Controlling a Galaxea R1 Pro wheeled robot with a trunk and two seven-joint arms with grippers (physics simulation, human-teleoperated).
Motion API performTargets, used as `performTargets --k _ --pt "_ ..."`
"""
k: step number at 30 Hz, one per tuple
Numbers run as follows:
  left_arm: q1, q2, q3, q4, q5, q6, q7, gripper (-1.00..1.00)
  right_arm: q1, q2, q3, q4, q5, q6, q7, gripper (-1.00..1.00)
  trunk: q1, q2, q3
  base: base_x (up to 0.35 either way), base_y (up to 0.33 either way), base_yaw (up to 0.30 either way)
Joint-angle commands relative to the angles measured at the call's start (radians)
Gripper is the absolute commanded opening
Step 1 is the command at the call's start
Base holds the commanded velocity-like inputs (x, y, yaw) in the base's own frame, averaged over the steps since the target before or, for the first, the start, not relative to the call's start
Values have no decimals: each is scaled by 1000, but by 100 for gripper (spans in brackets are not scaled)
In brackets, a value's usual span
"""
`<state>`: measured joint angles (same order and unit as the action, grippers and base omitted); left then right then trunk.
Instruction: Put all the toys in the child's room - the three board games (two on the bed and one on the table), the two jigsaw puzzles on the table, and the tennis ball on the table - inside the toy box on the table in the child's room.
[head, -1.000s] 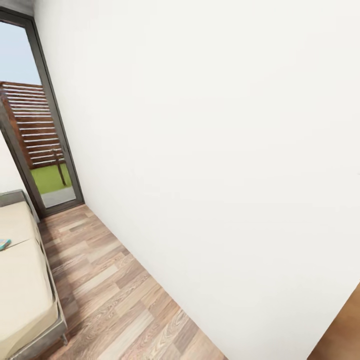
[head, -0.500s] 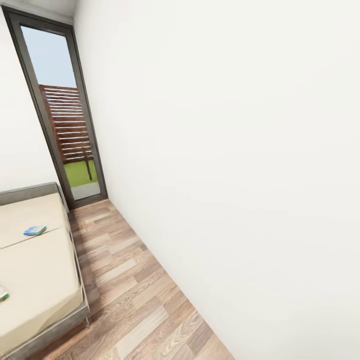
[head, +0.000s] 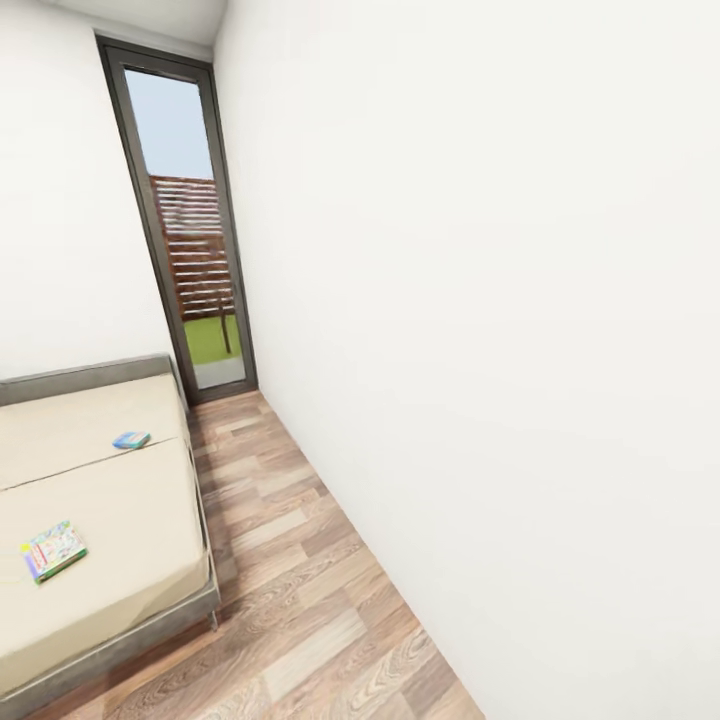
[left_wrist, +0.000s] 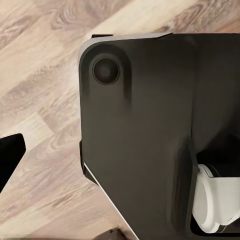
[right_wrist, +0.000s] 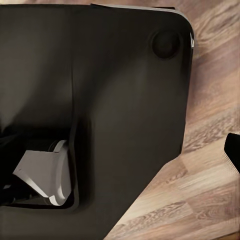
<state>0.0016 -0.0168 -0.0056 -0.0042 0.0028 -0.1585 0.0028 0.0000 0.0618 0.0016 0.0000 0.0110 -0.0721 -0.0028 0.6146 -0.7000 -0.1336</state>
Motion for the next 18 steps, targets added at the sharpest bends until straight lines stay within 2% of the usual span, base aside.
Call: performTargets --k 1,18 --pt "0 0 -1 0 0 -3 0 100 0 0 0 0 1 -3 0 100 0 -1 -1 0 0 279" --pt "0 0 -1 0 0 -3 0 100 0 1 0 0 1 -3 0 100 0 -1 -1 0 0 279"
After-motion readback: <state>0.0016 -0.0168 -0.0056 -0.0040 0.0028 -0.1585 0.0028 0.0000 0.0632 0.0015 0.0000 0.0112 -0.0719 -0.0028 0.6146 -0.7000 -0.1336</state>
